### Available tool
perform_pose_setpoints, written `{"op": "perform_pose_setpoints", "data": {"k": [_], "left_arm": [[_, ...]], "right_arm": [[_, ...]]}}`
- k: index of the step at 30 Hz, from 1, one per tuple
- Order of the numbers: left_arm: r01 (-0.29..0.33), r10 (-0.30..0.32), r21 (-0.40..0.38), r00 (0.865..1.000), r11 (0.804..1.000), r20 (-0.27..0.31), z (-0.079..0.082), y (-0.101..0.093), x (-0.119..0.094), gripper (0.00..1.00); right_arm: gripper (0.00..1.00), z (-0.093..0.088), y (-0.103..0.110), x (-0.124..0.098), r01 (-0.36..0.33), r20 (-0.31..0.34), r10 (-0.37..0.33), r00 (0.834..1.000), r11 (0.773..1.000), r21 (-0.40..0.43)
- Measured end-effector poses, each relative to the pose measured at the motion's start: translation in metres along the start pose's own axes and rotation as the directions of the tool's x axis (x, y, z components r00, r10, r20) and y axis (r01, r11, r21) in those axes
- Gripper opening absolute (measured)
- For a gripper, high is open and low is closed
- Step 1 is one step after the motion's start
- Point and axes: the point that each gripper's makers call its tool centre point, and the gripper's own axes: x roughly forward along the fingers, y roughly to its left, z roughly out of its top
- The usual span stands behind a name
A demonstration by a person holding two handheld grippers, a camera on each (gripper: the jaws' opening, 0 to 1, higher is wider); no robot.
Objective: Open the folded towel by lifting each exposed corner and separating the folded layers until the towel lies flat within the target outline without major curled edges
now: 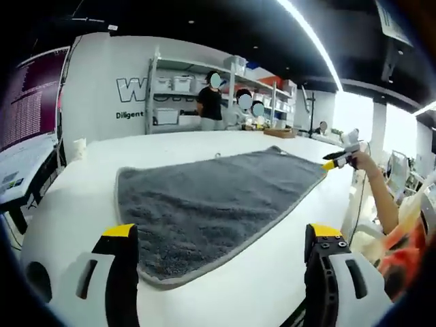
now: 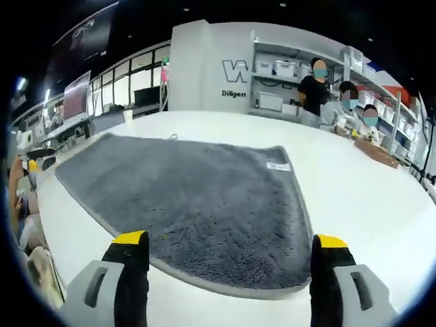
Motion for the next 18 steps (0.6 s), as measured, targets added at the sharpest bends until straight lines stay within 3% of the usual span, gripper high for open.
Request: {"op": "perform_pose_setpoints", "data": {"k": [5, 12, 18], "left_arm": [[-0.069, 0.070, -0.014, 0.997, 0.997, 0.030, 0.009, 0.007, -0.008, 1.00], [-0.174, 0.174, -0.041, 0.985, 0.984, 0.006, -0.002, 0.035, -0.014, 1.00], [-0.178, 0.178, -0.053, 0.984, 0.983, -0.017, -0.010, 0.040, -0.012, 1.00]], "right_arm": [[0.99, 0.019, 0.019, -0.017, -0.024, 0.033, 0.026, 0.999, 0.997, -0.073], [0.99, 0.036, 0.050, -0.037, -0.073, 0.055, 0.083, 0.995, 0.984, -0.162], [0.99, 0.037, 0.051, -0.039, -0.066, 0.057, 0.077, 0.995, 0.982, -0.176]]}}
